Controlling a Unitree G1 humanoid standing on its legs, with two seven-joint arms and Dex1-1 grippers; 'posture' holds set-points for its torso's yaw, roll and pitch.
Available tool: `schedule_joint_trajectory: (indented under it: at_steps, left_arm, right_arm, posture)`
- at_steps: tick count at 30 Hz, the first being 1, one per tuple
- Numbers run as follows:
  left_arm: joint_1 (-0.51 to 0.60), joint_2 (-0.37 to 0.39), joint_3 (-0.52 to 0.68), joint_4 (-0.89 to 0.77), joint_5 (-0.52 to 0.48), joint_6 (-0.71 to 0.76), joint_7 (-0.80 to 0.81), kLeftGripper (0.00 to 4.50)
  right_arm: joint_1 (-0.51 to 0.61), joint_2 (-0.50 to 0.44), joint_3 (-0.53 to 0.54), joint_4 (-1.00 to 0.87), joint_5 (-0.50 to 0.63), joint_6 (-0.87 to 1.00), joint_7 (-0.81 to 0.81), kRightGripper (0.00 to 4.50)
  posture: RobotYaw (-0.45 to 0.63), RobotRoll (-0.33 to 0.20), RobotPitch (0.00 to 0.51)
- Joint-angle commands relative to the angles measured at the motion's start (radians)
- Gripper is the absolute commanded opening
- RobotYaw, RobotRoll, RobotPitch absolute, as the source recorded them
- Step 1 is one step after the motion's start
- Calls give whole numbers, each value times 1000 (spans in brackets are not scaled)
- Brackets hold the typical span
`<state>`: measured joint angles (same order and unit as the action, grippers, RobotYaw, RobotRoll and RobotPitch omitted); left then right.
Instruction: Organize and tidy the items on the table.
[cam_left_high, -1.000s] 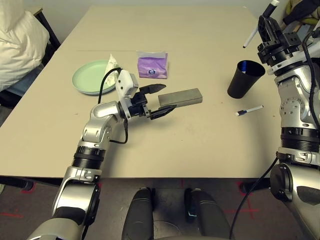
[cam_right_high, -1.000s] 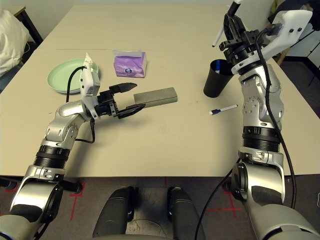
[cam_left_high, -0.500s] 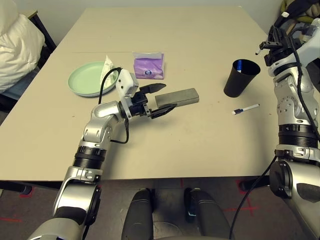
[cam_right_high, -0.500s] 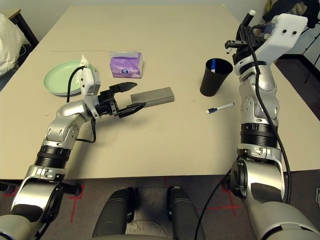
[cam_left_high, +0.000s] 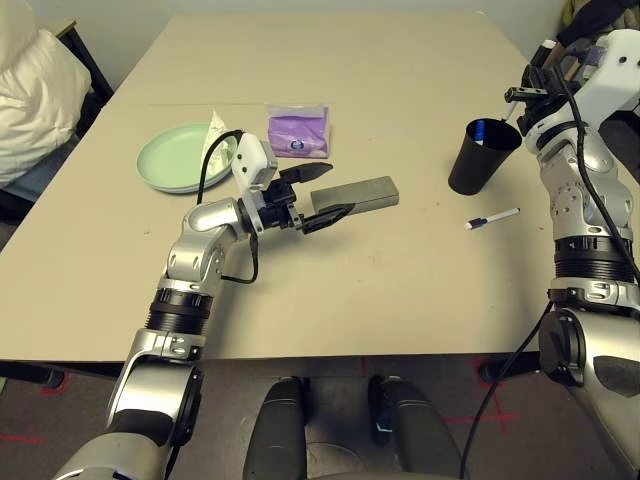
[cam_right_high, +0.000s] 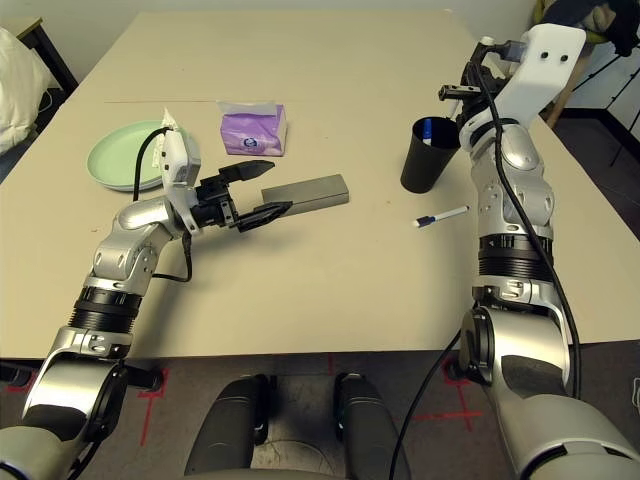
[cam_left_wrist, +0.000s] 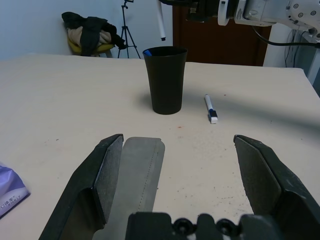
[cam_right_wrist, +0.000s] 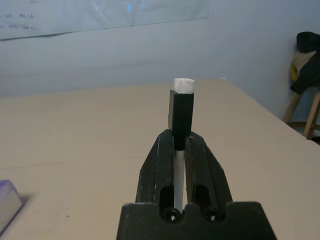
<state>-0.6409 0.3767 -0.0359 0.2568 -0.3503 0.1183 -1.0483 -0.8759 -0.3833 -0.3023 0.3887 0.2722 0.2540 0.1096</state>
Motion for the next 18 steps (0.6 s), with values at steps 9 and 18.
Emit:
schedule_joint_trajectory:
  at_steps: [9,18]
  left_arm:
    - [14,9,15,-4,-1,11,6,4500]
    - [20,15,18,-14,-2,17,10,4500]
  right_arm:
    - [14,6,23,-8,-2,49,30,2011]
    - [13,8,23,-8,-2,56,40,4473]
  posture:
    - [119,0,114]
    - [123,0,116]
